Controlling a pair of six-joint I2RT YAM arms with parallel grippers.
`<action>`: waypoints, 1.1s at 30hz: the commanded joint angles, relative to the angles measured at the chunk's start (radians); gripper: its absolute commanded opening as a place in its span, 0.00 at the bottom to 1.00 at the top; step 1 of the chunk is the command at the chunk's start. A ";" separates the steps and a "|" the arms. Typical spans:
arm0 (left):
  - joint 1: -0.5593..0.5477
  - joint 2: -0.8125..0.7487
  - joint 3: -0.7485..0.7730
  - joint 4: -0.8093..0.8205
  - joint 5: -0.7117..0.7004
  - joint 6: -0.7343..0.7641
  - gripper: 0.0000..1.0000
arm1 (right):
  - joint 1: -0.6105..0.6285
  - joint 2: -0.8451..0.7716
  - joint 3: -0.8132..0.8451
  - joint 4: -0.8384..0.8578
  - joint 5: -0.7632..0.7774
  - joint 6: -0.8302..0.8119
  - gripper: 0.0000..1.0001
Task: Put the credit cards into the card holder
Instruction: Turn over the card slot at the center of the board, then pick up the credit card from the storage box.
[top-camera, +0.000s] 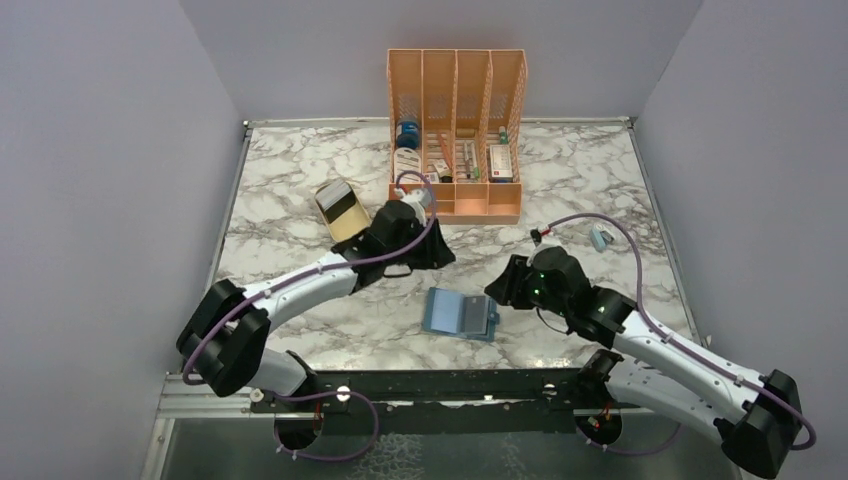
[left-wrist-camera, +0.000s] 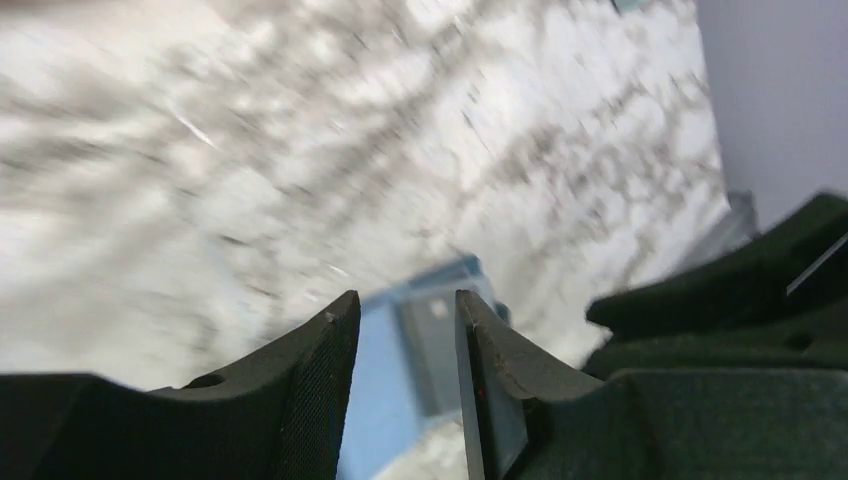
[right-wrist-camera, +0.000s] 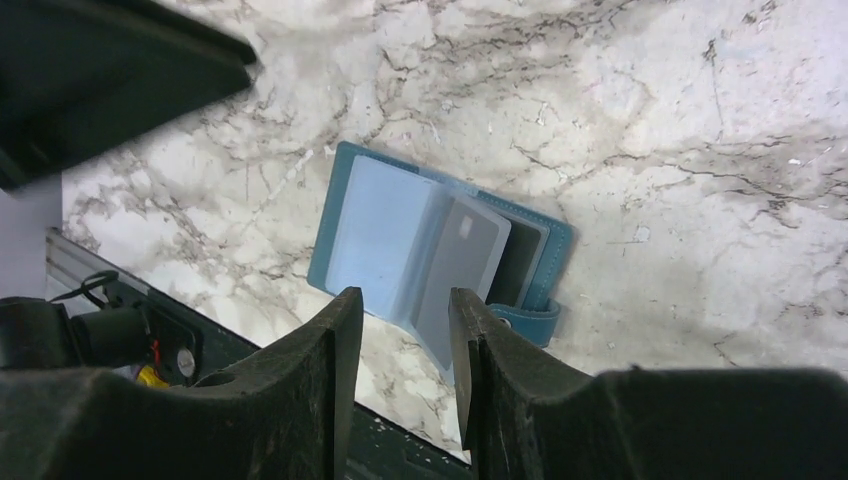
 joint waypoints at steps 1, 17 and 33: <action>0.140 -0.052 0.147 -0.326 -0.173 0.315 0.42 | 0.005 0.051 0.018 0.044 -0.064 -0.020 0.38; 0.478 0.217 0.508 -0.565 -0.542 0.882 0.52 | 0.007 0.297 0.052 0.078 -0.221 -0.038 0.45; 0.518 0.488 0.689 -0.534 -0.515 1.086 0.50 | 0.011 0.409 0.026 0.086 -0.170 -0.047 0.44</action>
